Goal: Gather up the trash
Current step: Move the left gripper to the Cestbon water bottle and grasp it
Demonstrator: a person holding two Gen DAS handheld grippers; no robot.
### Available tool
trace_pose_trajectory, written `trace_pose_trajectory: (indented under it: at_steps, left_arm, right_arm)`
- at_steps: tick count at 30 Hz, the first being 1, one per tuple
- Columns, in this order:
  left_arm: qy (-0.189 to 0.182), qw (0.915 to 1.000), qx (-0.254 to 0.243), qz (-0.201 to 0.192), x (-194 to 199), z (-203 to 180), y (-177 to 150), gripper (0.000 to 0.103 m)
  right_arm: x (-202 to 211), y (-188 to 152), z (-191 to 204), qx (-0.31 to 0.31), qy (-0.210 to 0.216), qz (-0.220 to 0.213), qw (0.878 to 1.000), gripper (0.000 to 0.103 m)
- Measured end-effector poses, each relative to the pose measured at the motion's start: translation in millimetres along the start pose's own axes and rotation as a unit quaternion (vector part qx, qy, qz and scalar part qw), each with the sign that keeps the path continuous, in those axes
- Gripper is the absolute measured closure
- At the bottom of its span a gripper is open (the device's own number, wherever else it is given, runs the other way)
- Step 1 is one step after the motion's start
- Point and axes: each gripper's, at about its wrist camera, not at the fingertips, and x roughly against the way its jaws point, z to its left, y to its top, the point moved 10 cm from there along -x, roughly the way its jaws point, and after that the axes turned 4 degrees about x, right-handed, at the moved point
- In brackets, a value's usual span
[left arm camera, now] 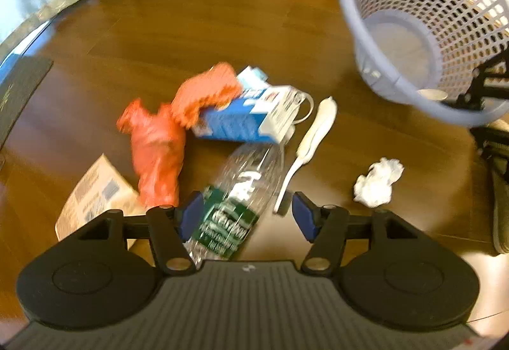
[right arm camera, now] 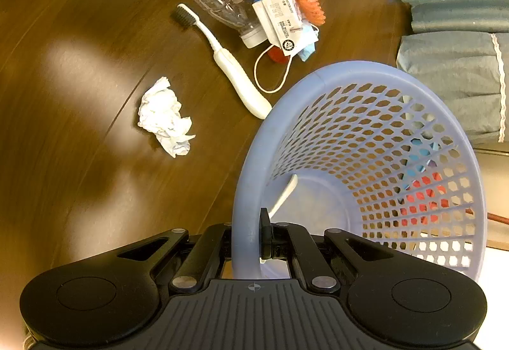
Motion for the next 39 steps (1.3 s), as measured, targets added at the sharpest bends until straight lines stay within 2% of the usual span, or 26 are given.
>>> trace_pose_trajectory:
  at_steps: [8,20,27,29,32,36,39]
  left_arm:
    - [0.016,0.9994,0.024,-0.018,-9.5,17.6,-24.9,0.037]
    - [0.028,0.9985,-0.044,-0.015,-31.0,38.7,-46.5,0.023]
    - [0.013,0.9985,-0.051,0.015,-53.3,47.1,-55.3,0.024]
    - [0.008,0.9989,-0.039,0.026,-53.7,47.5,-58.6,0.031]
    - [0.002,0.9991,-0.026,0.032,-51.1,42.9,-62.0,0.033]
    - [-0.002,0.9987,-0.035,0.035,-52.0,34.0,-64.0,0.034]
    - [-0.002,0.9982,-0.051,0.032,-55.8,29.2,-60.3,0.03]
  right_arm:
    - [1.0,3.5,-6.3,-0.021,0.004,0.002,1.0,0.103]
    - [1.4,8.7,-6.6,-0.02,0.005,-0.002,1.0,0.103]
    - [0.5,10.0,-8.4,-0.023,0.006,-0.003,1.0,0.103]
    - [-0.5,10.2,-9.9,-0.024,0.006,-0.003,1.0,0.103]
    - [-1.6,11.3,-11.3,-0.026,0.006,-0.002,1.0,0.103]
    - [-1.7,11.9,-12.7,-0.03,0.006,-0.001,1.0,0.103]
    - [-1.2,11.4,-11.1,-0.029,0.006,-0.002,1.0,0.103]
